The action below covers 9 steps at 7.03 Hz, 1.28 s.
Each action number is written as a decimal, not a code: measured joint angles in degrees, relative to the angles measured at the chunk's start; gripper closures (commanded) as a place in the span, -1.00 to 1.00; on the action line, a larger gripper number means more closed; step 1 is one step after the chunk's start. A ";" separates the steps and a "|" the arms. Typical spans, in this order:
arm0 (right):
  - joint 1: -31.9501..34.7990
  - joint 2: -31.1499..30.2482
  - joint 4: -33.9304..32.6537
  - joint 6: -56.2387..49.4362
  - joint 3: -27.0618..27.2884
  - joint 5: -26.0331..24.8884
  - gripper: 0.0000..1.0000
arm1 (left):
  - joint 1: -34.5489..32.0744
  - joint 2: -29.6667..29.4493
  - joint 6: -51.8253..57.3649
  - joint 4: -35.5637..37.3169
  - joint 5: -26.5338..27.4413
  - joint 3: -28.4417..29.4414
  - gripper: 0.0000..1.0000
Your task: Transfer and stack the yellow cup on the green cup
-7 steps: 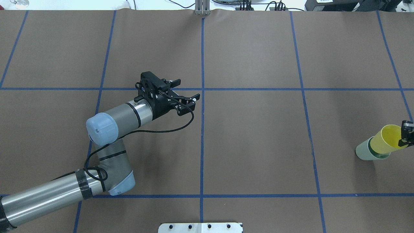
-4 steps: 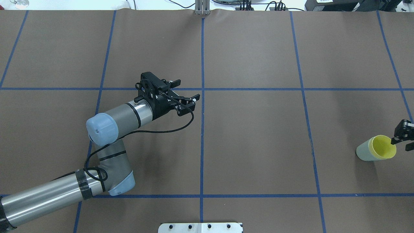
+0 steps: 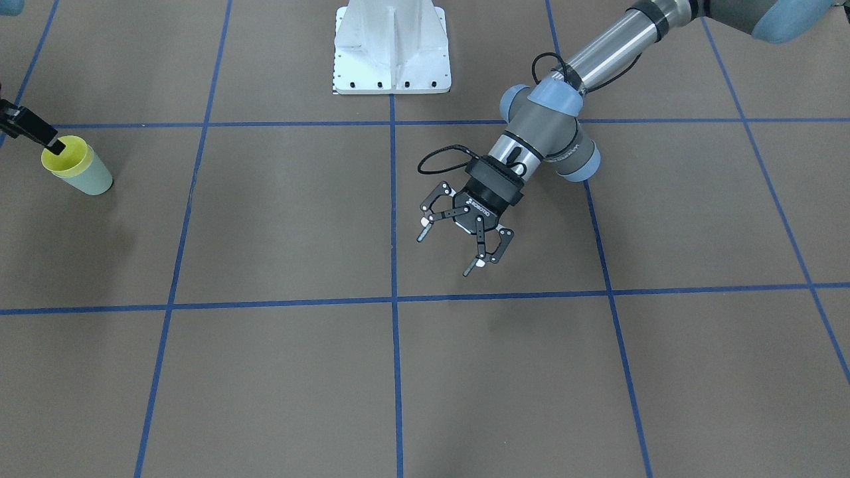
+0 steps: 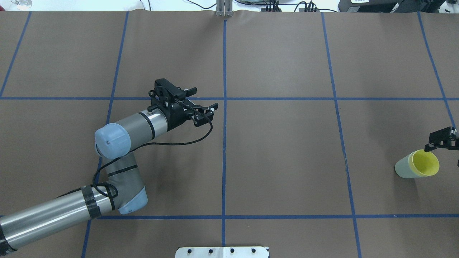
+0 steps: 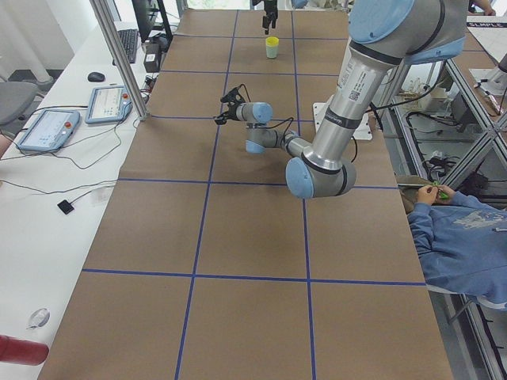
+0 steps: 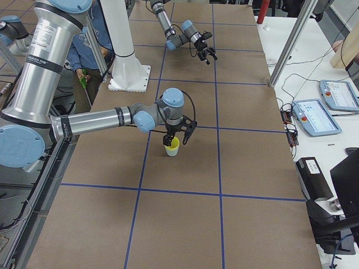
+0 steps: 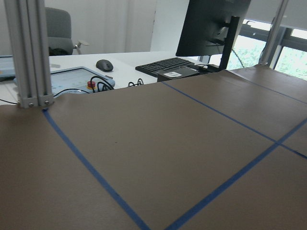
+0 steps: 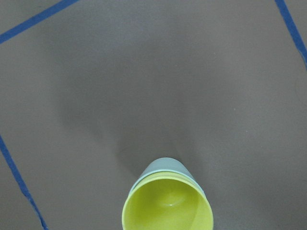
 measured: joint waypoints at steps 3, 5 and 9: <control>1.47 4.63 0.25 -0.84 -2.14 -0.47 -1.00 | -14.10 -0.13 -4.96 19.16 -18.54 0.19 -0.99; 4.42 8.01 -0.06 -4.99 -5.28 -0.57 -1.00 | -22.41 0.45 -4.64 30.16 -29.39 -0.05 -0.99; 12.30 11.19 -4.03 -19.67 -10.37 0.17 -1.00 | -37.29 7.92 16.21 42.06 -44.49 -0.95 -0.99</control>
